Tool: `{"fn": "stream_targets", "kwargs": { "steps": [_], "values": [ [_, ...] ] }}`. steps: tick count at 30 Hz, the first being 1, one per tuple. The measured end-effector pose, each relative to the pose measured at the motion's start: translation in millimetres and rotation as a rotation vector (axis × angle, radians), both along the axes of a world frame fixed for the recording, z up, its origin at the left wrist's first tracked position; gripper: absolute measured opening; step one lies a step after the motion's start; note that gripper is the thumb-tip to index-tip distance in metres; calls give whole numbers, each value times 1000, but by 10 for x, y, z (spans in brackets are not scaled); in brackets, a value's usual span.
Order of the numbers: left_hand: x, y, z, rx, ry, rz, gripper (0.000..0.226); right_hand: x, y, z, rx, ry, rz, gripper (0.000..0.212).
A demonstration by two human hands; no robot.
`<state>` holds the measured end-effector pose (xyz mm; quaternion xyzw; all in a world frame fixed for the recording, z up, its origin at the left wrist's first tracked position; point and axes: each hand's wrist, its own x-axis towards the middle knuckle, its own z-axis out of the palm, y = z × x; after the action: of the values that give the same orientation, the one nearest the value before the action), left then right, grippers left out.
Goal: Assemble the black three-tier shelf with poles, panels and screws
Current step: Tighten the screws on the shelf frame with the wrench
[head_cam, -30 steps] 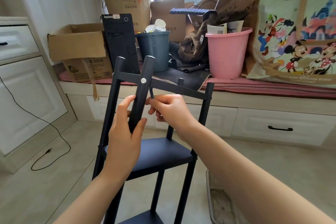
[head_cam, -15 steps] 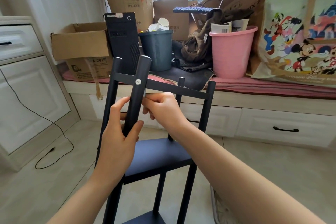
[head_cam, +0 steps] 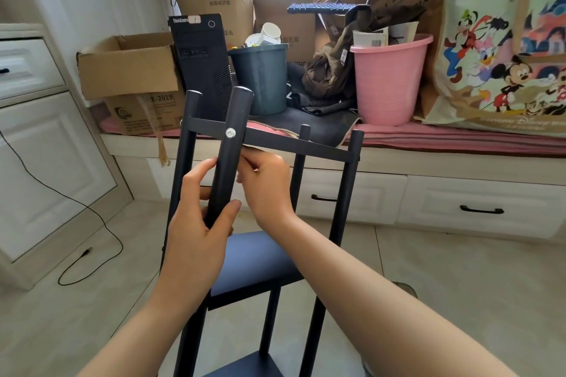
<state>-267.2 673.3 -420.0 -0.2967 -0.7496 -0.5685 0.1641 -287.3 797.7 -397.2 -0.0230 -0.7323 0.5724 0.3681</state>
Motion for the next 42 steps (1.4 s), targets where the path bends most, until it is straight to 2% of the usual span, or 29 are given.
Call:
{"fn": "stream_targets", "kwargs": {
  "steps": [4,13,25,36,42],
  "values": [
    [-34,-5,1,18,-13,-3,63,10,59,-21,3,-11,21,21],
    [-34,-3,-10,14,-27,-5,63,234,292,50,216,-89,49,18],
    [66,60,-18,14,-29,-26,63,432,397,205,216,-218,104,19],
    [149,65,10,-42,14,-24,61,394,319,53,236,-47,-31,17],
    [134,59,0,-44,18,-20,61,295,150,-20,36,28,-31,19]
  ]
}}
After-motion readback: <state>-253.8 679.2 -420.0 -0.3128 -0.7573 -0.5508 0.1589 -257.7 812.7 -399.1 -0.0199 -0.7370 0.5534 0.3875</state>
